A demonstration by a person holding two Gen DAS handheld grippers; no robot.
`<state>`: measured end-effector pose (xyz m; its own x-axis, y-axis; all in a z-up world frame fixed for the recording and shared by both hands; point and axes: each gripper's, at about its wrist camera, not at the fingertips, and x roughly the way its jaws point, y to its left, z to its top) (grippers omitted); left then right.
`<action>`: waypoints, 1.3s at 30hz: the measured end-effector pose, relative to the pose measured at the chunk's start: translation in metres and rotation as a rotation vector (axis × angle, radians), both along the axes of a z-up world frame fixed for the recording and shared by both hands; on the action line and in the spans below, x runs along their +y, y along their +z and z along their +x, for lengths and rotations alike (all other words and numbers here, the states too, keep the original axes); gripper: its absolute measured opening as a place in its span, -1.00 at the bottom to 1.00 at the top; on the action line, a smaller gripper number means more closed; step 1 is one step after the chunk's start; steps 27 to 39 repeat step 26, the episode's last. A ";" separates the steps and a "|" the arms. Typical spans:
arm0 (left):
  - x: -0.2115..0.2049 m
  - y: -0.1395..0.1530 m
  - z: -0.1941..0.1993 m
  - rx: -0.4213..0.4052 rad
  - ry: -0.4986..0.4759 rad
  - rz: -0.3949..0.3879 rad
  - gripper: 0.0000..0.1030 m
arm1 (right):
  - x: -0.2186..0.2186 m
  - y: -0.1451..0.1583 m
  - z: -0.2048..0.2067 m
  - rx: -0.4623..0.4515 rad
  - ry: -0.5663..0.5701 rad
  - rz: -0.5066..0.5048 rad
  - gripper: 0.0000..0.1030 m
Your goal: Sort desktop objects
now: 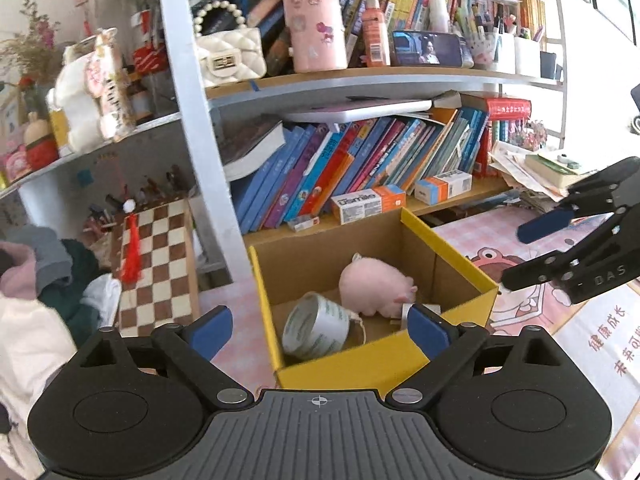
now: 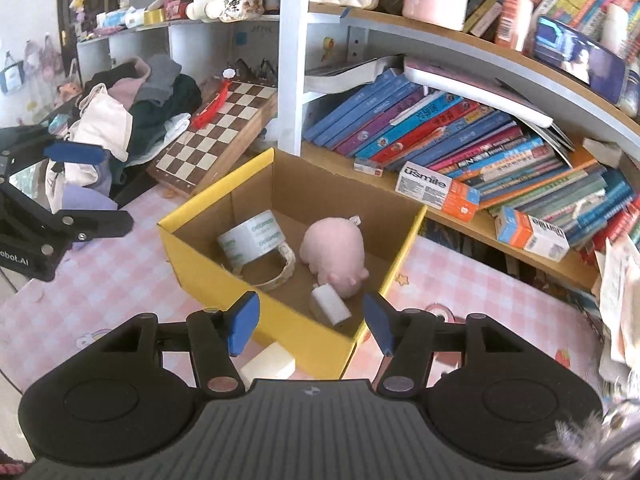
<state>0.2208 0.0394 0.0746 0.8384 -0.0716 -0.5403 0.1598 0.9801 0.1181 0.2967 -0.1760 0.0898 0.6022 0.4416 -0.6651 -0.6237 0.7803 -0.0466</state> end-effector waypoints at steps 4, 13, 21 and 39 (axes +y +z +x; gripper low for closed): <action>0.005 -0.002 -0.017 0.003 0.013 -0.009 0.87 | -0.008 -0.002 -0.019 0.006 -0.034 0.011 0.12; 0.016 -0.011 -0.053 0.017 0.040 -0.027 0.87 | -0.021 -0.017 -0.064 0.011 -0.127 0.015 0.24; 0.019 -0.028 -0.077 0.057 0.056 -0.040 0.87 | -0.031 -0.037 -0.097 0.043 -0.186 0.004 0.27; 0.021 -0.039 -0.092 0.081 0.066 -0.049 0.87 | -0.032 -0.047 -0.113 0.068 -0.223 0.015 0.35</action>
